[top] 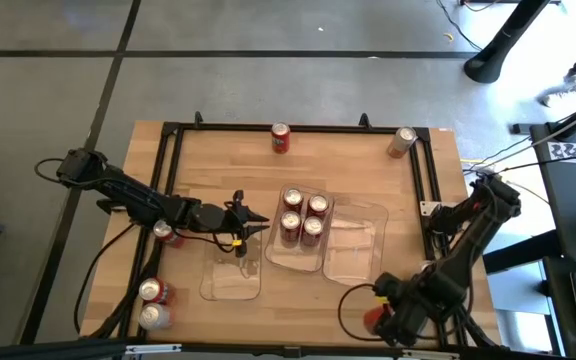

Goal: Sort soda cans
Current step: Put the bottom right red soda can into the right transparent bin

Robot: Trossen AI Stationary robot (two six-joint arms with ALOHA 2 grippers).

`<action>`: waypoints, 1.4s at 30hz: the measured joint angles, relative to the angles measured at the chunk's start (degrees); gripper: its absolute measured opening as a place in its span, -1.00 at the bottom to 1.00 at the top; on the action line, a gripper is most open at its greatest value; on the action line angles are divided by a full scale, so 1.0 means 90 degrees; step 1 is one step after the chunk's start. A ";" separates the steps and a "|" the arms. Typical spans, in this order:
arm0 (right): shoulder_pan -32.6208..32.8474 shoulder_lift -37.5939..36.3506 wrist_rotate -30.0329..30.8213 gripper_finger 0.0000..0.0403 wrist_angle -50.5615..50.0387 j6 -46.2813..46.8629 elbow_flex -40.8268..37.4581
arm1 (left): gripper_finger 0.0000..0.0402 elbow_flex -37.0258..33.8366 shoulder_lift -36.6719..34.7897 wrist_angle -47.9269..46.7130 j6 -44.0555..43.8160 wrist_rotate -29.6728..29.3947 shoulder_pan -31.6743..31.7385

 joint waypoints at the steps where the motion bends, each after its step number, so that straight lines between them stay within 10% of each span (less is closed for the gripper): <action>1: -0.0059 0.0000 0.0085 0.47 -0.0083 -0.0100 0.0137 | -0.62 0.0000 0.0000 -0.0002 0.0000 0.0000 -0.0002; 22: -0.2077 -0.0017 0.2280 0.48 -0.2546 -0.3666 0.1134 | -0.62 0.0001 0.0000 -0.0012 0.0000 0.0000 -0.0002; 42: -0.4232 0.0109 0.1792 0.48 -0.2566 -0.6312 -0.0001 | -0.62 0.0002 0.0002 -0.0241 -0.0121 0.0000 -0.0002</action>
